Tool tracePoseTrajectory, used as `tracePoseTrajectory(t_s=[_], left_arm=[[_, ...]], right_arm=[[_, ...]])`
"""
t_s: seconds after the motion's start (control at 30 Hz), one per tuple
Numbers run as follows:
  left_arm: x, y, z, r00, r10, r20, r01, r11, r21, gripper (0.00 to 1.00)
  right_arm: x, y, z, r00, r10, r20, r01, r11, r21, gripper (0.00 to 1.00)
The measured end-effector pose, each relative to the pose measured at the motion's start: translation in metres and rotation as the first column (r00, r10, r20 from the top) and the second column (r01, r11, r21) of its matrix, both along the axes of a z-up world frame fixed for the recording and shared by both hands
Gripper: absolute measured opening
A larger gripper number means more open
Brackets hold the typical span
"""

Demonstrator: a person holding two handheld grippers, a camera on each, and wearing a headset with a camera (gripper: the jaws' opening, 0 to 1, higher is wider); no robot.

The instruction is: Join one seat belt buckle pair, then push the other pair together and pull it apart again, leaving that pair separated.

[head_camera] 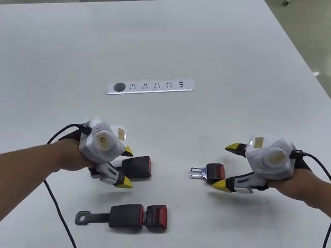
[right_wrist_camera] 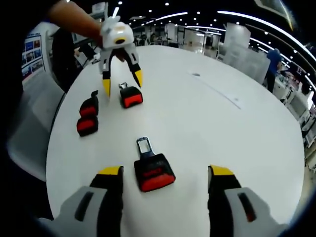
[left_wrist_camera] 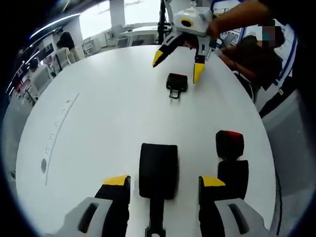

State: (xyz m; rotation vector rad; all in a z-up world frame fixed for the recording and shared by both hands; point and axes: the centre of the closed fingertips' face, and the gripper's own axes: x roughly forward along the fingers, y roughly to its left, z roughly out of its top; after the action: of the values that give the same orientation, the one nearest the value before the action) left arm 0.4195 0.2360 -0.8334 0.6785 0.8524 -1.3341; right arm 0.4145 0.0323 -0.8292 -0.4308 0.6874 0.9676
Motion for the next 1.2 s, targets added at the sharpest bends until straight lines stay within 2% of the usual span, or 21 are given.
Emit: tracePoseTrajectory(t_s=[0.1, 0.17, 0.2, 0.23, 0.27, 0.3, 0.37, 0.4, 0.43, 0.47, 0.53, 0.6, 0.63, 0.73, 0.83, 0.9, 0.97, 1.0, 1.03, 1.1, 1.2], left_arm=[[0.005, 0.004, 0.016, 0.992, 0.123, 0.012, -0.122, 0.991, -0.061, 0.67], [0.007, 0.015, 0.023, 0.976, 0.219, 0.011, -0.219, 0.975, -0.045, 0.73], [0.008, 0.017, 0.027, 0.970, 0.243, 0.022, -0.242, 0.969, -0.057, 0.75], [0.010, 0.019, 0.036, 0.963, 0.266, 0.051, -0.261, 0.961, -0.096, 0.76], [0.010, 0.022, 0.042, 0.953, 0.297, 0.062, -0.289, 0.951, -0.111, 0.78], [0.009, 0.024, 0.047, 0.943, 0.326, 0.063, -0.316, 0.940, -0.131, 0.79], [0.005, 0.030, 0.060, 0.917, 0.396, 0.051, -0.381, 0.906, -0.182, 0.84], [0.003, 0.033, 0.067, 0.901, 0.431, 0.046, -0.412, 0.885, -0.218, 0.86], [0.000, 0.036, 0.071, 0.891, 0.451, 0.041, -0.430, 0.871, -0.239, 0.86], [-0.005, 0.040, 0.076, 0.880, 0.474, 0.037, -0.449, 0.855, -0.258, 0.86], [-0.014, 0.049, 0.084, 0.864, 0.500, 0.048, -0.470, 0.839, -0.274, 0.87], [-0.025, 0.056, 0.087, 0.856, 0.513, 0.058, -0.480, 0.832, -0.278, 0.87], [-0.034, 0.060, 0.089, 0.855, 0.515, 0.063, -0.480, 0.831, -0.282, 0.87], [-0.054, 0.068, 0.093, 0.855, 0.514, 0.068, -0.474, 0.829, -0.297, 0.88], [-0.072, 0.078, 0.093, 0.851, 0.520, 0.073, -0.480, 0.827, -0.293, 0.89], [-0.083, 0.086, 0.094, 0.838, 0.541, 0.070, -0.498, 0.811, -0.308, 0.89], [-0.091, 0.092, 0.098, 0.816, 0.576, 0.053, -0.525, 0.776, -0.351, 0.91], [-0.095, 0.095, 0.099, 0.811, 0.583, 0.051, -0.530, 0.767, -0.362, 0.92], [-0.101, 0.100, 0.099, 0.807, 0.589, 0.046, -0.536, 0.761, -0.366, 0.94], [-0.107, 0.107, 0.098, 0.802, 0.595, 0.044, -0.543, 0.758, -0.362, 0.95], [-0.116, 0.119, 0.100, 0.788, 0.615, 0.030, -0.560, 0.737, -0.379, 0.96]], right_arm=[[0.001, -0.001, 0.006, 0.997, -0.067, 0.031, 0.067, 0.998, 0.009, 0.71], [0.002, 0.001, 0.013, 0.992, -0.117, 0.055, 0.115, 0.993, 0.040, 0.72], [0.002, 0.002, 0.015, 0.989, -0.134, 0.060, 0.131, 0.990, 0.053, 0.73], [0.001, 0.002, 0.017, 0.986, -0.158, 0.060, 0.154, 0.986, 0.063, 0.74], [0.001, 0.002, 0.020, 0.980, -0.189, 0.064, 0.184, 0.980, 0.075, 0.76], [-0.001, 0.003, 0.022, 0.978, -0.199, 0.065, 0.193, 0.978, 0.083, 0.78], [-0.005, 0.004, 0.025, 0.973, -0.216, 0.075, 0.210, 0.974, 0.081, 0.79], [-0.007, 0.005, 0.029, 0.970, -0.227, 0.089, 0.219, 0.971, 0.093, 0.80], [-0.009, 0.006, 0.032, 0.968, -0.235, 0.091, 0.225, 0.969, 0.105, 0.81], [-0.011, 0.008, 0.034, 0.966, -0.243, 0.088, 0.232, 0.966, 0.114, 0.82], [-0.016, 0.011, 0.040, 0.963, -0.253, 0.092, 0.241, 0.962, 0.128, 0.82], [-0.023, 0.016, 0.047, 0.960, -0.260, 0.105, 0.242, 0.957, 0.160, 0.83], [-0.028, 0.020, 0.050, 0.960, -0.261, 0.101, 0.241, 0.955, 0.176, 0.84], [-0.041, 0.026, 0.055, 0.960, -0.256, 0.115, 0.233, 0.956, 0.181, 0.87], [-0.055, 0.032, 0.058, 0.961, -0.252, 0.112, 0.228, 0.954, 0.195, 0.87], [-0.063, 0.034, 0.059, 0.961, -0.250, 0.118, 0.224, 0.954, 0.199, 0.88], [-0.072, 0.035, 0.060, 0.962, -0.247, 0.113, 0.221, 0.954, 0.202, 0.89], [-0.076, 0.036, 0.060, 0.963, -0.243, 0.118, 0.217, 0.955, 0.203, 0.89], [-0.079, 0.037, 0.062, 0.963, -0.241, 0.122, 0.213, 0.955, 0.205, 0.89], [-0.086, 0.038, 0.066, 0.963, -0.239, 0.122, 0.209, 0.954, 0.215, 0.91], [-0.096, 0.042, 0.072, 0.965, -0.224, 0.138, 0.191, 0.957, 0.219, 0.93]])
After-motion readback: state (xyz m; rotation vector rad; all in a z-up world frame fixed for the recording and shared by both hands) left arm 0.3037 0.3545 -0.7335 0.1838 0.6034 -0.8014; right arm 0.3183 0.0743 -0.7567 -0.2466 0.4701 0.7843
